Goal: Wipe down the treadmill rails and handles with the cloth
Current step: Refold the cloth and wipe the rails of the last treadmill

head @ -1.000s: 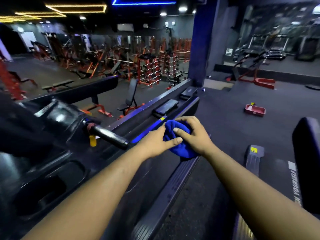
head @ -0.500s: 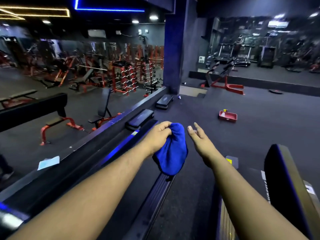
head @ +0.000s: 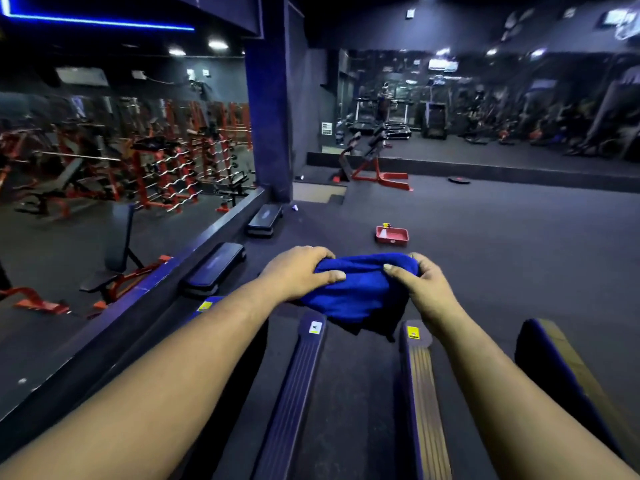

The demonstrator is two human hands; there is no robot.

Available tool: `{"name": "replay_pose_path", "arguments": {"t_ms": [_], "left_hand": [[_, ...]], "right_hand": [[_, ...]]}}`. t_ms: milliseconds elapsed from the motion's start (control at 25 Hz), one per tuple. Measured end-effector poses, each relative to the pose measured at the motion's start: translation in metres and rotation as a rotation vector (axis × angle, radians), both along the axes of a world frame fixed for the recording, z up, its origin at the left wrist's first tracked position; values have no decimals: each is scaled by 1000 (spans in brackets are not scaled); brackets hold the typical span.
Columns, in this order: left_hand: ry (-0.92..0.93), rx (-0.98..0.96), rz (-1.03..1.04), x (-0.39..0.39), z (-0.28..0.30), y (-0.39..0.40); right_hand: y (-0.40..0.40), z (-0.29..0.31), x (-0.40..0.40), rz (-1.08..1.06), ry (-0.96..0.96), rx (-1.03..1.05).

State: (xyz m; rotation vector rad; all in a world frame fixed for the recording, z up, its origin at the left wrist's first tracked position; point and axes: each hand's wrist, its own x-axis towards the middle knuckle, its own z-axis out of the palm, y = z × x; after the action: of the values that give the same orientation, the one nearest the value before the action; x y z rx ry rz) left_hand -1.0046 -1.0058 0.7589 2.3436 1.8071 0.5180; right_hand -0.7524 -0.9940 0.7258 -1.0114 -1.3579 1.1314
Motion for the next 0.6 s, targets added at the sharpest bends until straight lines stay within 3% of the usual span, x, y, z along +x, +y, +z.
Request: {"name": "replay_pose_path", "arguments": {"t_ms": [160,280,320,480,600], "left_hand": [[63,-70,-7,-4,3,71],[169,-283,-42,-4,-8,145],[124,-333,-81,0,-11,167],[-398,-353,-254,45,-26,254],[-478,-381,-187,47,-51,310]], "right_hand": [[59,13,3,-78,-106,70],[131,14,7,-54,-236,120],[157,15,8,6,-351,148],[260,17,-1,359,-801,297],[324,21,3,377,-756,338]]}}
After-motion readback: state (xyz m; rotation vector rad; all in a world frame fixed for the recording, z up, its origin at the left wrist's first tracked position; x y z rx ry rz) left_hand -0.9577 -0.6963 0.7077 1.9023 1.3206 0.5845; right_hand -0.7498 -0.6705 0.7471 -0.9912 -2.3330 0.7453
